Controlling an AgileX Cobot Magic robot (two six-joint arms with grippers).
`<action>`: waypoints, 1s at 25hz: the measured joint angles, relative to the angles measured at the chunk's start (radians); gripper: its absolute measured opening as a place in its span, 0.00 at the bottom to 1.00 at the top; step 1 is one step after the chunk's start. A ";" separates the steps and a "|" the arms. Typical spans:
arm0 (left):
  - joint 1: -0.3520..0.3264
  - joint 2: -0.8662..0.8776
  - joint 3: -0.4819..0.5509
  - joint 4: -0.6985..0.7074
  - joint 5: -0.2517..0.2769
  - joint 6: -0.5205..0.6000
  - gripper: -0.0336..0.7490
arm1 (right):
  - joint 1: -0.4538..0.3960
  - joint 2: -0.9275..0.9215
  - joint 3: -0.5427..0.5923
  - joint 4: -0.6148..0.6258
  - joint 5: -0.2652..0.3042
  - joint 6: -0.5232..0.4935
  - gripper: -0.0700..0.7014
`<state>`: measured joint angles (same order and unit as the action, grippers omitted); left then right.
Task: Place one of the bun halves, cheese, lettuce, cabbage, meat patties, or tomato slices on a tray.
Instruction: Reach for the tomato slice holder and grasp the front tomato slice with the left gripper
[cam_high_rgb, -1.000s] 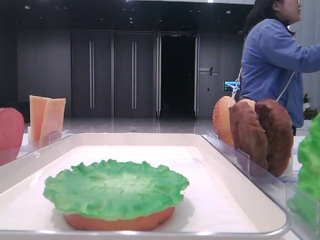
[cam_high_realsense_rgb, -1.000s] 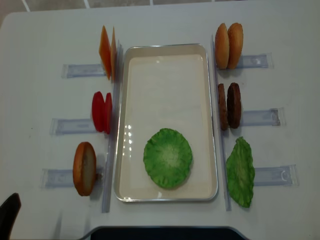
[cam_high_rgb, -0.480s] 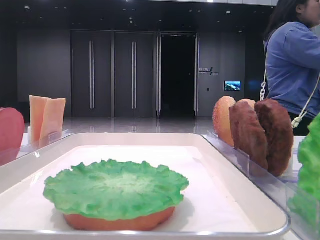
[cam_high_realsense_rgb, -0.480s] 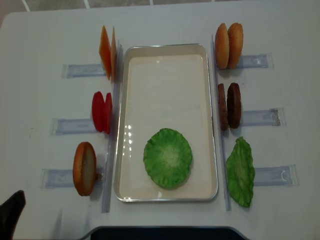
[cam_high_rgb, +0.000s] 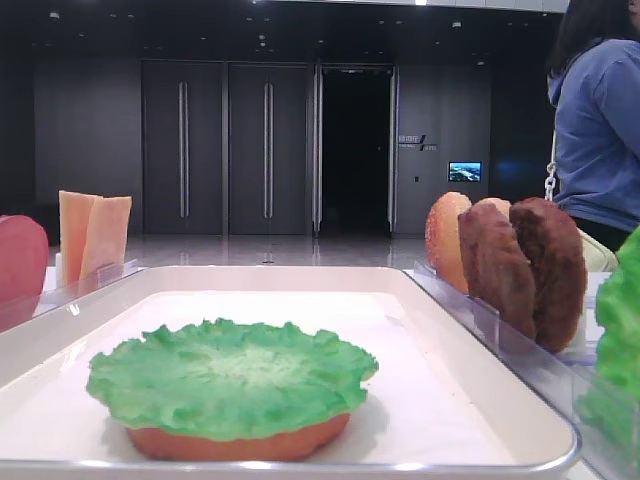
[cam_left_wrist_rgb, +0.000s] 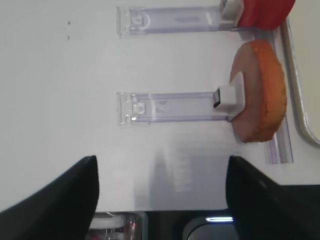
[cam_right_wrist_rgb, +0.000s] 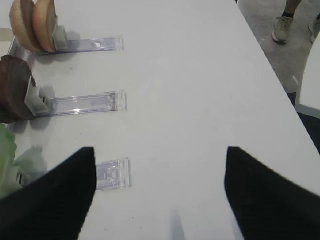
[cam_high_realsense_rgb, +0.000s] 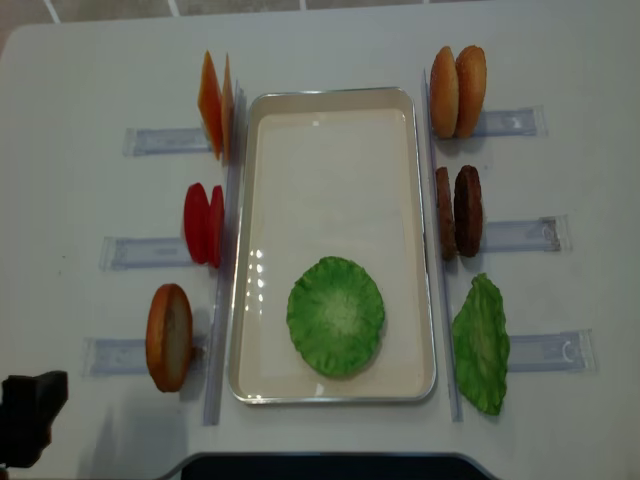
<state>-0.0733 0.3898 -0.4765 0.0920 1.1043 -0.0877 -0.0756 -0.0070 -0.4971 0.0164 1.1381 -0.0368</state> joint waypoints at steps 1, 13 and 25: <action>0.000 0.019 0.000 0.004 -0.001 -0.002 0.81 | 0.000 0.000 0.000 0.000 0.000 0.000 0.79; 0.000 0.296 -0.111 0.034 -0.103 -0.023 0.81 | 0.000 0.000 0.000 0.000 0.000 0.000 0.79; 0.000 0.669 -0.309 0.035 -0.159 -0.075 0.81 | 0.000 0.000 0.000 0.000 0.000 0.000 0.79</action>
<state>-0.0733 1.0591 -0.7851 0.1265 0.9458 -0.1627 -0.0756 -0.0070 -0.4971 0.0164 1.1381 -0.0368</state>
